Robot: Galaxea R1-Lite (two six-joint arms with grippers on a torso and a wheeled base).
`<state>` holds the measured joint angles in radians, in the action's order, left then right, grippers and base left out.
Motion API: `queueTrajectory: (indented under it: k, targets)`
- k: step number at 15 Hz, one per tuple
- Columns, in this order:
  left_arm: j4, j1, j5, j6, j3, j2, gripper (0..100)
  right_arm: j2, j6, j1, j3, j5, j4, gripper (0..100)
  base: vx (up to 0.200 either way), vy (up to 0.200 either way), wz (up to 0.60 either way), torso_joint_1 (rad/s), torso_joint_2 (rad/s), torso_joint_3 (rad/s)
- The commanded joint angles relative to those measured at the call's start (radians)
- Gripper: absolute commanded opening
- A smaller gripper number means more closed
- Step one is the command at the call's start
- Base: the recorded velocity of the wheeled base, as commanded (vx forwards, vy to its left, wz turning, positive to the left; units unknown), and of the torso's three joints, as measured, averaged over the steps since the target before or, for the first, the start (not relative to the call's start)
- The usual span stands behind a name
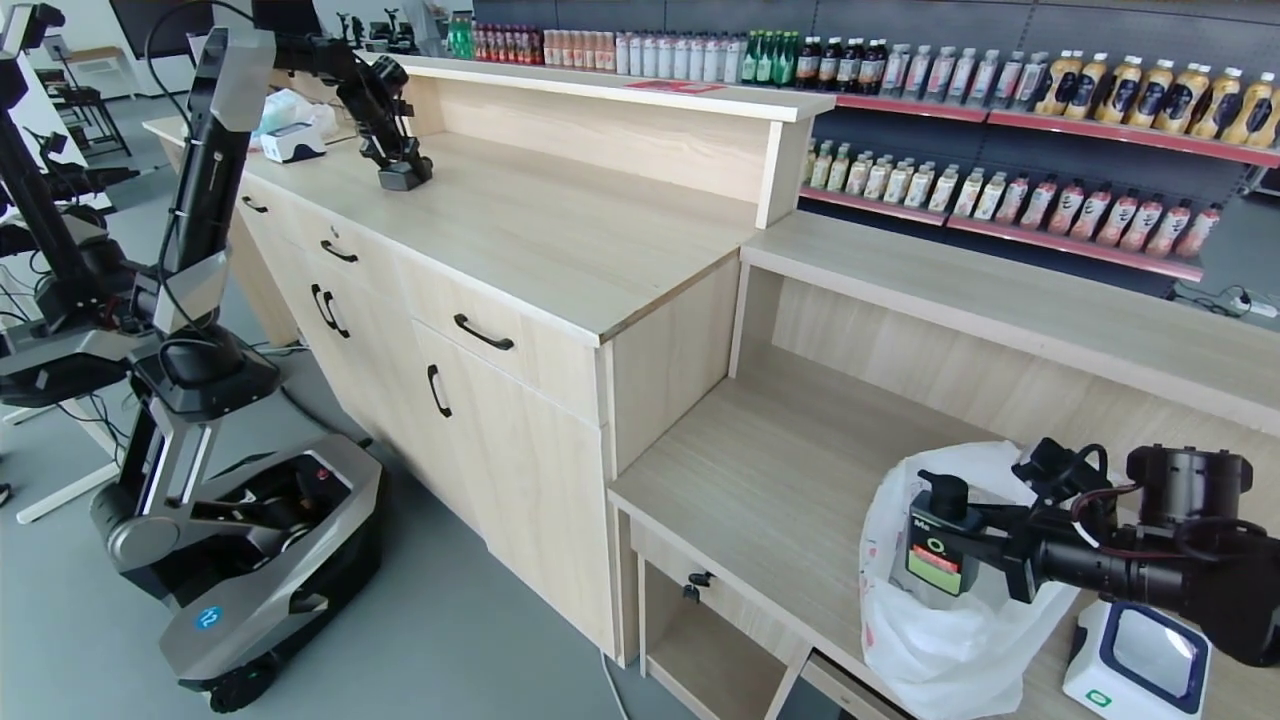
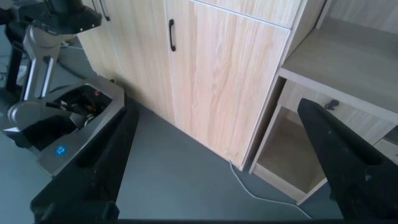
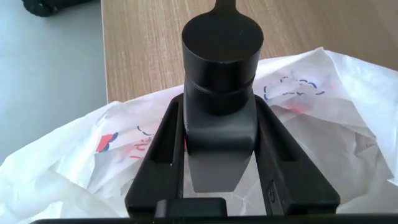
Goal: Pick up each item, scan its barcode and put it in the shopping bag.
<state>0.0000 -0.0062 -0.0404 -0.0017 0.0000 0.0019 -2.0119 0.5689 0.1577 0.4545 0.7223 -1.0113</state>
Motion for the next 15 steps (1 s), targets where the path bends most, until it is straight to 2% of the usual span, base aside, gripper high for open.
queueTrajectory:
  k: [1,5,9,15]
  targets:
    - [0.0,0.0,-0.001,-0.001,0.0,0.0,100,-0.053,0.0,0.002,0.01,0.031,-0.003,0,0.0,0.0,0.0,0.0,0.0,0.0]
    - [0.0,0.0,0.001,0.0,0.0,0.0,100,-0.13,0.009,0.002,0.021,0.045,-0.04,0,0.0,0.0,0.0,0.0,0.0,0.0]
    - [0.0,0.0,0.001,0.0,0.0,0.0,100,-0.222,0.049,0.01,0.024,0.112,-0.107,0,0.0,0.0,0.0,0.0,0.0,0.0]
    - [0.0,0.0,0.001,-0.001,0.0,0.0,100,-0.265,0.049,0.016,0.038,0.112,-0.135,0,0.0,0.0,0.0,0.0,0.0,0.0]
